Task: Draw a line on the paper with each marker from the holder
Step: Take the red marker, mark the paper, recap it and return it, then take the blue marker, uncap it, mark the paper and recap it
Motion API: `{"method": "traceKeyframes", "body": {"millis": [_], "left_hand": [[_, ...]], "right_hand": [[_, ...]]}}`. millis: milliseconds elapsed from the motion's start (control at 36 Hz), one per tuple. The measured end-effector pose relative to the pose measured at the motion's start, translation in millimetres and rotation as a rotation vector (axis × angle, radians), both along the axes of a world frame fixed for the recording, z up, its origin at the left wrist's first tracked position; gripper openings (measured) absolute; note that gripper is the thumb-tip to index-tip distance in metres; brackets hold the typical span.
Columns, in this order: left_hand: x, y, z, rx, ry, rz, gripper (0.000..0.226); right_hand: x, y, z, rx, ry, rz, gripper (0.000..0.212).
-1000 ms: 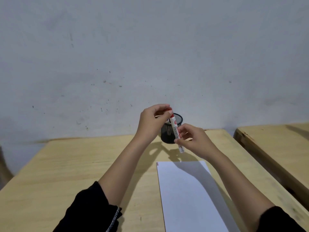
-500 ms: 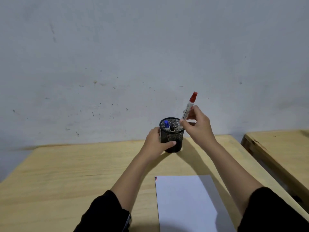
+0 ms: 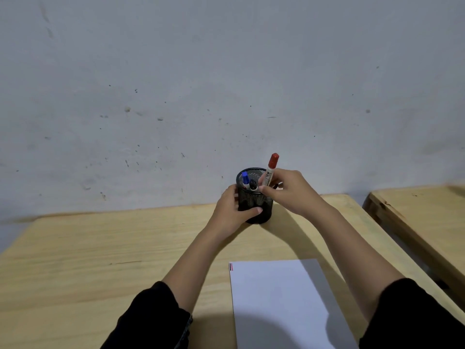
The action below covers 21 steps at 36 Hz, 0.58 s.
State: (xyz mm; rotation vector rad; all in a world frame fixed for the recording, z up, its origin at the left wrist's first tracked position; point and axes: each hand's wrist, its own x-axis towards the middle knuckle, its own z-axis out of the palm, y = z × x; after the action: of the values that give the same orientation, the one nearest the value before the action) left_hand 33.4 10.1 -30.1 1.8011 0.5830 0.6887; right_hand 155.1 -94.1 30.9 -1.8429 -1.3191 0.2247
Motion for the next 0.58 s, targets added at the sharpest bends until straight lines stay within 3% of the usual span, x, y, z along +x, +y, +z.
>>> {"method": "traceKeyframes", "body": {"millis": [167,278,583], "left_hand": [[1,3,0,0.009,0.004,-0.012,0.052],[2,4,0,0.013,0.000,-0.010,0.050],[3,9,-5,0.004,0.026,-0.031,0.053]], "right_hand": [[-5,0,3,-0.039,-0.026,0.018,0.016],[-9,-2,4,-0.026,-0.051,0.020,0.005],[-19,13,3,0.031,-0.103,-0.007,0.022]]}}
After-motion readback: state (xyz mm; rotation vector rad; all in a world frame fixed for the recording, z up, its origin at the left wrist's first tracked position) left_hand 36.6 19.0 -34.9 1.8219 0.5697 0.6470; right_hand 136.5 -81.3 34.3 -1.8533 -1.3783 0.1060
